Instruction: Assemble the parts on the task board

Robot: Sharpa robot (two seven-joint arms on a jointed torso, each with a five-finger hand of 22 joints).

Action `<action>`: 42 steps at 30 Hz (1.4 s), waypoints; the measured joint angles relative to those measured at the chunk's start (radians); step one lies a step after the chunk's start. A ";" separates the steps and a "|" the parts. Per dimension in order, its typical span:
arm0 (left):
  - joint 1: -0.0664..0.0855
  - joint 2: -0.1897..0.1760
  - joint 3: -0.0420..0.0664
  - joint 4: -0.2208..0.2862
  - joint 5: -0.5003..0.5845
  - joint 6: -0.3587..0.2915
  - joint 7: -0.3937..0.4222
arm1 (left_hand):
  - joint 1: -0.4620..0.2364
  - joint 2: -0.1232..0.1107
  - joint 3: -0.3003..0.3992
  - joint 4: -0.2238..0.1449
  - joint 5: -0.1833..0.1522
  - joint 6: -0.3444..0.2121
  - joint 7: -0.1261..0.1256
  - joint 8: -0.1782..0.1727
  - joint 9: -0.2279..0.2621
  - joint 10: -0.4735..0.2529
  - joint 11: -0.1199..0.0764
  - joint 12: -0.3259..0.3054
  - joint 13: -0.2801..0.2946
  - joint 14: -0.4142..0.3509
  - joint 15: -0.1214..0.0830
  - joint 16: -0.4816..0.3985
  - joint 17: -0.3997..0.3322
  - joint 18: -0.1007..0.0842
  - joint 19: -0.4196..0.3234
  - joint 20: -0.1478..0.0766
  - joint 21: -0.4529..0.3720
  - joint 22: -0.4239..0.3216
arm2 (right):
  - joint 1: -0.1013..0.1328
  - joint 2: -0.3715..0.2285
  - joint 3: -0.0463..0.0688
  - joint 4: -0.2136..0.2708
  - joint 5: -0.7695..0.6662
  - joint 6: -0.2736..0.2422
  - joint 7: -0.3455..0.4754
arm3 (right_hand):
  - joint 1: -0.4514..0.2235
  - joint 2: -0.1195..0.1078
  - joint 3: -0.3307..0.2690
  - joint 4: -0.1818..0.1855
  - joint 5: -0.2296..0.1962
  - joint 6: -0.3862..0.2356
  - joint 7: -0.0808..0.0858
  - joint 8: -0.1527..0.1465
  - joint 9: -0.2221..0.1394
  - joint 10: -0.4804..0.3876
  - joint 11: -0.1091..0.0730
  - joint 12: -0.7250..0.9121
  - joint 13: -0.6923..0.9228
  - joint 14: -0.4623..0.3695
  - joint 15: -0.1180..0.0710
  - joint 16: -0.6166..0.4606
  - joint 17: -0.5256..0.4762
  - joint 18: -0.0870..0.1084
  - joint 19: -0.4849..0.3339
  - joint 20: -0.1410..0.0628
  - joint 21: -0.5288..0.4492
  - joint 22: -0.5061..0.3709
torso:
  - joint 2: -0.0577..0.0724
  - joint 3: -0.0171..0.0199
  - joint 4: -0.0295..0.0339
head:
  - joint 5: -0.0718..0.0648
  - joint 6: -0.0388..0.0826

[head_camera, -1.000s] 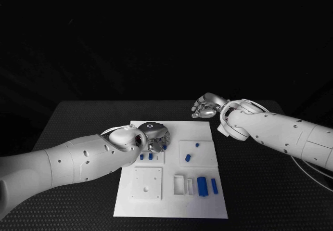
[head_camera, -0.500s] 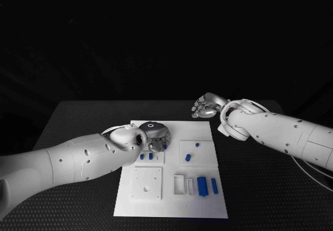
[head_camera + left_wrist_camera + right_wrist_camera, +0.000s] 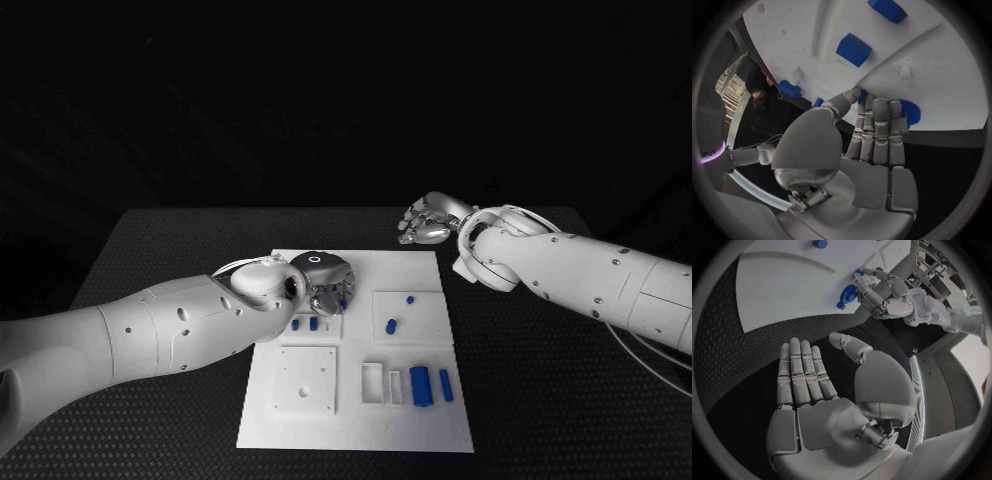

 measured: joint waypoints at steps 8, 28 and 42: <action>0.000 0.000 0.000 0.000 0.000 0.001 0.001 | -0.007 0.013 0.006 0.009 0.000 0.018 -0.008 0.005 -0.002 0.024 -0.010 0.000 0.007 0.006 -0.006 0.008 -0.001 0.000 0.000 0.000 0.004 0.000 | 0.000 0.000 0.000 0.001 0.000 0.000 0.000 | 0.000 0.000 0.000 0.000 0.000 0.000 0.000 0.000 0.000 0.000 0.000 0.000 0.000 0.000 0.000 0.000 -0.001 0.000 0.000 0.000 0.000 0.000 | 0.000 -0.0006 0.0003 | 0.000 -0.001; -0.006 -0.014 -0.003 0.009 0.003 -0.026 0.004 | 0.009 0.052 0.015 0.007 0.004 0.032 -0.011 0.009 -0.004 0.055 -0.024 0.004 0.018 0.026 -0.025 0.031 -0.001 -0.001 0.029 -0.008 0.023 0.000 | 0.000 -0.001 0.000 0.000 0.000 0.000 0.000 | 0.000 0.000 0.000 0.000 0.000 0.000 0.000 0.000 0.000 0.000 0.000 0.000 -0.001 0.000 0.000 0.000 -0.002 0.000 0.000 0.000 0.000 0.002 | 0.000 -0.0011 0.0007 | 0.000 0.003; -0.013 -0.047 0.030 0.047 0.038 -0.054 0.004 | 0.012 0.052 0.016 0.005 0.008 0.041 -0.013 0.018 -0.002 0.063 -0.026 0.002 0.022 0.031 -0.027 0.031 -0.002 -0.001 0.031 -0.009 0.023 0.000 | 0.000 -0.002 0.000 -0.001 0.000 0.000 0.001 | 0.000 0.000 0.000 0.000 0.004 0.000 0.000 0.000 -0.001 0.000 0.000 0.000 -0.002 0.000 0.000 0.000 -0.003 0.000 0.000 0.000 0.000 0.003 | -0.001 -0.0012 0.0017 | 0.004 0.012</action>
